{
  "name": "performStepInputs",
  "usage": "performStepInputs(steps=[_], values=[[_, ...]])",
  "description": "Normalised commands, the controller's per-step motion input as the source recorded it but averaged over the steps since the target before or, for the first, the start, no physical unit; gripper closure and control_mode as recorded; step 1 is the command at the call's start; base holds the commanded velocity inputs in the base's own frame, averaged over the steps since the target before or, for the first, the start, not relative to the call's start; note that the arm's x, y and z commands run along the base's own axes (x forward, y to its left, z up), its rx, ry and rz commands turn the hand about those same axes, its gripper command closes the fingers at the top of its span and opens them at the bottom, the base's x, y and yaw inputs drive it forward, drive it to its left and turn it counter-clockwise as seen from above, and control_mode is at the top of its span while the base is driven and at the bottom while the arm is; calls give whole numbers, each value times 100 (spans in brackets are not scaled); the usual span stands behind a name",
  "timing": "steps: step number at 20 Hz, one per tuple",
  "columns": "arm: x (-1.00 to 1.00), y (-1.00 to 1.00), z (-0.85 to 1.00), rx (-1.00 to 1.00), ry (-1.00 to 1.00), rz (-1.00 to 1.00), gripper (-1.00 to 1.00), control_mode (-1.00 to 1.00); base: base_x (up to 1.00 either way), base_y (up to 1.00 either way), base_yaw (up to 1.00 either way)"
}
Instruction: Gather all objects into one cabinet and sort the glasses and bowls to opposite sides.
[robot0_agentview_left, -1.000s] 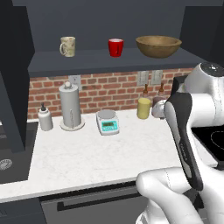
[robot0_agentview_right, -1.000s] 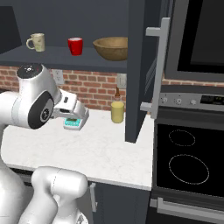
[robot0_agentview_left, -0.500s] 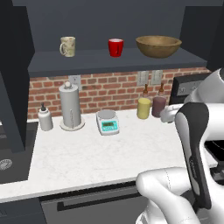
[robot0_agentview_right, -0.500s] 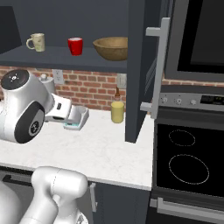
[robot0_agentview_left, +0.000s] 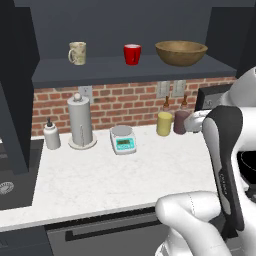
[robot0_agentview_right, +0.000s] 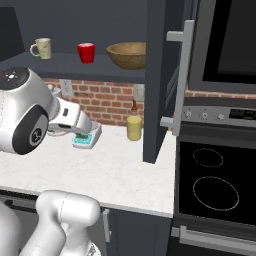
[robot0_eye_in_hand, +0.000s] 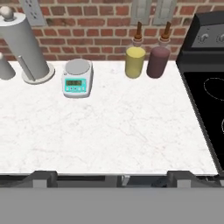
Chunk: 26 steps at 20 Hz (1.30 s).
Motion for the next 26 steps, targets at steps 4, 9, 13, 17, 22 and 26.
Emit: performStepInputs(steps=[4, 9, 13, 17, 22, 26], values=[[-11, 0, 7, 0, 0, -3, -100, -100, 0, 0, 0], [-15, 0, 0, 0, 0, -7, -100, -100, 0, 0, 0], [-22, 0, 0, 0, -4, -11, -100, -100, 0, 0, 0], [-10, 0, 0, 0, -3, -4, -100, 100, -14, 0, -2], [0, 0, 0, 0, 0, 0, -100, 100, -45, 0, 1], [0, 0, 0, 0, 0, 0, -100, 100, -70, -8, 20]])
